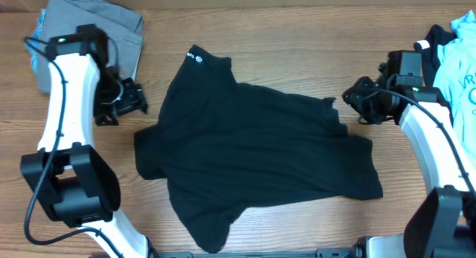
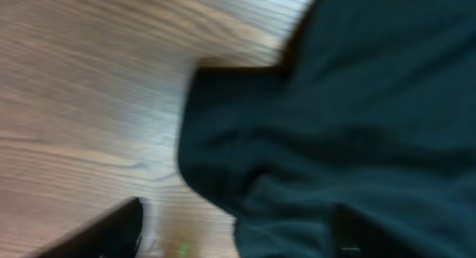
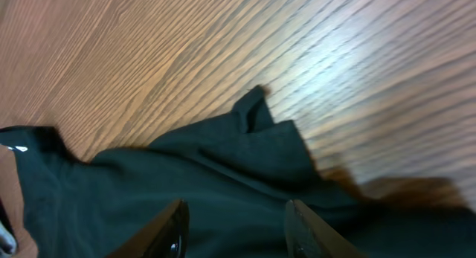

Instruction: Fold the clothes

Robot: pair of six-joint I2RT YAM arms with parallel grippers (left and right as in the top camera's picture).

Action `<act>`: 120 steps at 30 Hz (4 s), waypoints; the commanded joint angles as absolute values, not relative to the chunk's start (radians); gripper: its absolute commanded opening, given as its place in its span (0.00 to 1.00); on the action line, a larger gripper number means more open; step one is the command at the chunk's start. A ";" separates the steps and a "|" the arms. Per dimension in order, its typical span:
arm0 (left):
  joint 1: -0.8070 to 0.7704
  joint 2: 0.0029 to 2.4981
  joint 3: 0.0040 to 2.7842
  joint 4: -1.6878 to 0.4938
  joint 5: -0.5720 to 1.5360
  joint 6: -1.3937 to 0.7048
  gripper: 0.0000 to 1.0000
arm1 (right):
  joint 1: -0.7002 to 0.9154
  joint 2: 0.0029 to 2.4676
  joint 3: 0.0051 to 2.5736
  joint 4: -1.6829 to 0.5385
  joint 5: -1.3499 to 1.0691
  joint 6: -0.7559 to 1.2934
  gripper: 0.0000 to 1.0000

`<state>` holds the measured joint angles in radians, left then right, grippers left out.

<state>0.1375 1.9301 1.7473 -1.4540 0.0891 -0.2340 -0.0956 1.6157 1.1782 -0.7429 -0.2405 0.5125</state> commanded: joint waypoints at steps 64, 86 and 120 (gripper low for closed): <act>0.012 1.919 1.736 -1.435 0.092 -0.231 1.00 | -0.038 2.026 1.201 -0.442 -0.151 0.628 0.04; 0.012 1.920 1.736 -1.430 0.070 -0.231 1.00 | -0.160 2.026 1.621 -0.445 0.026 0.602 0.04; -0.399 1.759 1.715 -1.593 0.078 -0.277 0.77 | -0.231 1.797 2.073 -1.583 -0.054 0.527 0.89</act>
<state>-0.3538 1.7672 1.7340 -1.5745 0.0772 -0.2405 -0.2287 1.8606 2.0441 -1.5459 -0.0376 0.5243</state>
